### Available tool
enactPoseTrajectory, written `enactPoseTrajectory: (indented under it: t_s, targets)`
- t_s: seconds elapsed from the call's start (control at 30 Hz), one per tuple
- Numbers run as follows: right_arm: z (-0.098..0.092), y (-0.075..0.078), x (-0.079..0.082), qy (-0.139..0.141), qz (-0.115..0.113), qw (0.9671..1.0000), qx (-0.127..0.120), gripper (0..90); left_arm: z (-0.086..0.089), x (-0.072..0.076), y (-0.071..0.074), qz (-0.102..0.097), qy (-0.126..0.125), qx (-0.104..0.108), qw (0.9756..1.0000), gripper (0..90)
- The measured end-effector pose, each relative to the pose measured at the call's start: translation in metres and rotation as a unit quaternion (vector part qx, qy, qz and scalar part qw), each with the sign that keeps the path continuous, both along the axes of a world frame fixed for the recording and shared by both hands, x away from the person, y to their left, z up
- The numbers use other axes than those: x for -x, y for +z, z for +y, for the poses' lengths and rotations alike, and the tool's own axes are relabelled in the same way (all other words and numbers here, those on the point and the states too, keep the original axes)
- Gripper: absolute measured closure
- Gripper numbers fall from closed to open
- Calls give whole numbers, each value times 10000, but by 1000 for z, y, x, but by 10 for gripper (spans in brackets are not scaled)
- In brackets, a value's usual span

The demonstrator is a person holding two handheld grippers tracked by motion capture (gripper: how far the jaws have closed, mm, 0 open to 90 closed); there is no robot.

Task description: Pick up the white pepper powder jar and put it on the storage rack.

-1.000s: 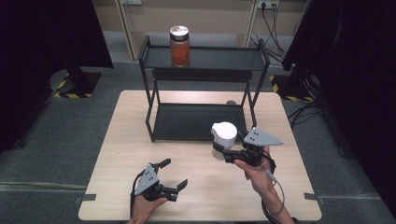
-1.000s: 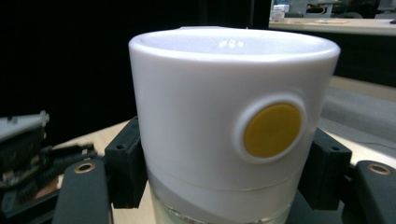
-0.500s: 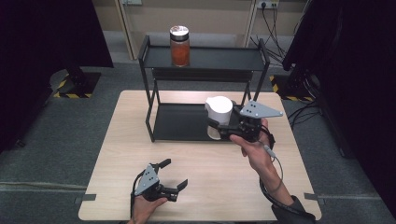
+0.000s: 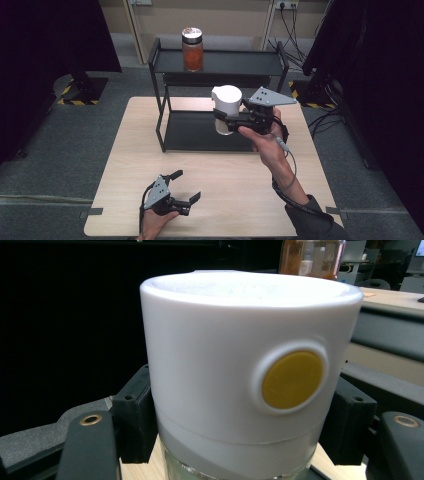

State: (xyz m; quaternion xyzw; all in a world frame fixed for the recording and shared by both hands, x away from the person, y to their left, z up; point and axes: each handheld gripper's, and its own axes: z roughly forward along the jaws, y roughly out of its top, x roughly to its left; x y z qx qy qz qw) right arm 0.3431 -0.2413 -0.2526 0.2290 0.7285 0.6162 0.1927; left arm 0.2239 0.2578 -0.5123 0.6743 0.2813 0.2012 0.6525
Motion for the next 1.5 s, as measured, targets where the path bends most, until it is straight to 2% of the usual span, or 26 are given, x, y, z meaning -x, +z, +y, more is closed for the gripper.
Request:
enactPoseTrajectory:
  t_s: [0.63,0.9,1.3,1.5]
  targets:
    - [18,54,-26,-272,2,9996,-31,307,0,-1,0,10,-22,-30,10000,0]
    - [24,74,-38,-531,34,9986,-30,307,0,-1,0,6,-5,-26,10000,0]
    - [35,92,-59,-970,92,9952,-18,307,2,0,0,9,32,-5,10000,0]
    - [43,94,-69,-1193,115,9928,66,307,0,-1,0,13,-7,-15,10000,0]
